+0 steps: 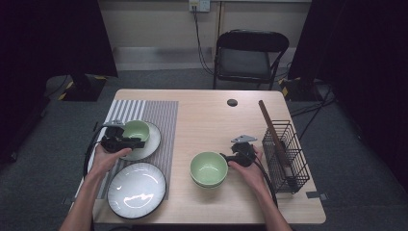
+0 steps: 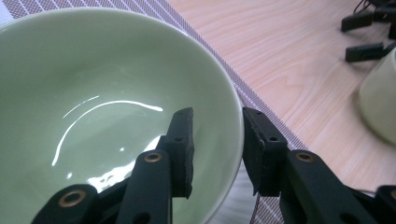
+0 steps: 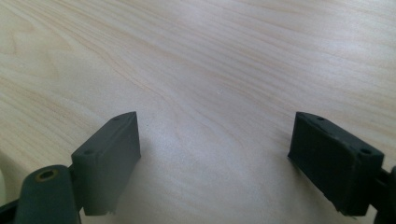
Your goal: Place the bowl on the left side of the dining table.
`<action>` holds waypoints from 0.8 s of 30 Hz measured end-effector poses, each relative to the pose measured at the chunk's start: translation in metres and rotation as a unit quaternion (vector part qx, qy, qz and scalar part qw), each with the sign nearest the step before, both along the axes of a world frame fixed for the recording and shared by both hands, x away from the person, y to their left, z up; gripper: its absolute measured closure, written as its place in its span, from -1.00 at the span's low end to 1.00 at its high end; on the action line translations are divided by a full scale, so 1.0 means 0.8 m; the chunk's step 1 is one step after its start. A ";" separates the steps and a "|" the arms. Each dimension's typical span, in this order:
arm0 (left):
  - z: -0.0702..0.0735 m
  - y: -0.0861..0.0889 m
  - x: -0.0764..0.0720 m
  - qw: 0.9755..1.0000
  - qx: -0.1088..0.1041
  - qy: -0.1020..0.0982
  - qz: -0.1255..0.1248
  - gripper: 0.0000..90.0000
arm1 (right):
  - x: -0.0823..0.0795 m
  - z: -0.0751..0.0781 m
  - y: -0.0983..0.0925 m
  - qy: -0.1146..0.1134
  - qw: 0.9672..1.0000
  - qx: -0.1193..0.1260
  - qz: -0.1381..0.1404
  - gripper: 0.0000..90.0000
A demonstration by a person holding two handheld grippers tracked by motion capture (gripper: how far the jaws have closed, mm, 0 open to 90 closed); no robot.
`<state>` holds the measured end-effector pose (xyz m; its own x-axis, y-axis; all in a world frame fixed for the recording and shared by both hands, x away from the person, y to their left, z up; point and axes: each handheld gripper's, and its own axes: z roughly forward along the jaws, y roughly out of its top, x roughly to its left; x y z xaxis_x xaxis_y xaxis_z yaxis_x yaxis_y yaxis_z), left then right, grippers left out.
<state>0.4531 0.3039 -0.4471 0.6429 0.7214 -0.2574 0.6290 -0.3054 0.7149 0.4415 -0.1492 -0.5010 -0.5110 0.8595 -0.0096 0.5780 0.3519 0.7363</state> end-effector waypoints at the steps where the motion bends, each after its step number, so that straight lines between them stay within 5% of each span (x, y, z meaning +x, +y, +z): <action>1: -0.001 -0.001 -0.001 1.000 0.002 0.002 0.000 0.41 | 0.000 0.000 0.000 0.000 1.000 0.000 0.000 -0.65; 8: -0.001 -0.007 -0.003 1.000 0.014 -0.004 -0.014 0.70 | 0.000 0.000 0.000 0.000 1.000 0.000 0.000 -0.65; 24: -0.003 -0.014 0.003 1.000 -0.006 -0.005 -0.018 0.71 | 0.000 0.000 0.000 0.000 1.000 0.000 0.000 -0.65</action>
<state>0.4556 0.2925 -0.4493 0.6704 0.6952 -0.2594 0.6107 -0.3184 0.7251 0.4415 -0.1492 -0.5010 -0.5110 0.8595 -0.0094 0.5783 0.3518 0.7361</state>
